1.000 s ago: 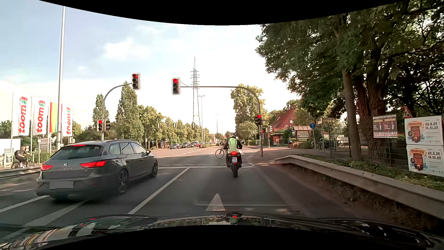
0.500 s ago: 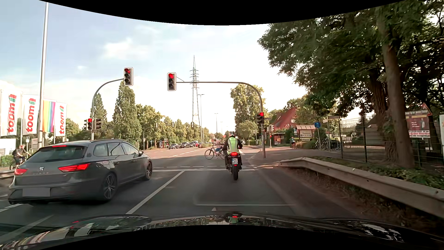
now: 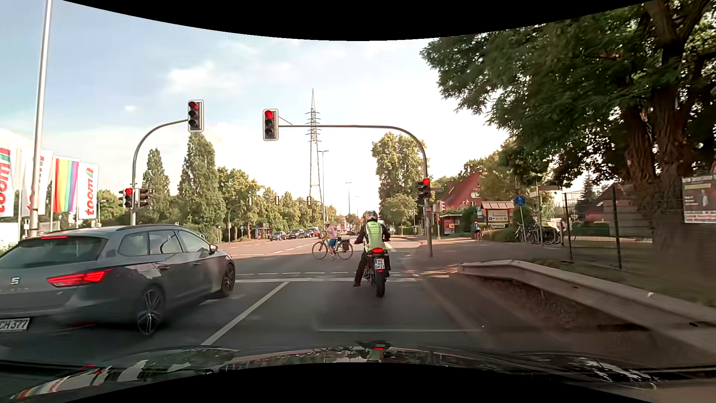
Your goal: Follow the waypoints while adhering to traffic rules and regulations
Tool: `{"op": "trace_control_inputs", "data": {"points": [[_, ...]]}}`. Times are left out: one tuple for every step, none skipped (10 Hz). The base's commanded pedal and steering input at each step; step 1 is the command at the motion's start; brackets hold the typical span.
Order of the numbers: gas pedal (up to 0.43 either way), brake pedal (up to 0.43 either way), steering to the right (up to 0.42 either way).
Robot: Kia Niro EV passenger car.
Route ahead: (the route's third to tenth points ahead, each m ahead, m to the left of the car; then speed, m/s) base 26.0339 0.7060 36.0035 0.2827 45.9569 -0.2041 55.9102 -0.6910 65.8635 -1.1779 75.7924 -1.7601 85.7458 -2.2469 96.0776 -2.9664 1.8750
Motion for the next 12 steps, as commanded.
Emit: {"op": "trace_control_inputs", "data": {"points": [[0.000,0.177,0.000],[0.000,0.177,0.000],[0.000,0.177,-0.001],[0.000,0.183,0.000],[0.000,0.183,0.000],[0.000,0.189,-0.001],[0.000,0.189,0.000],[0.000,0.189,-0.001],[0.000,0.189,-0.001],[0.000,0.189,-0.002],[0.000,0.189,-0.003],[0.000,0.189,-0.003]]}}
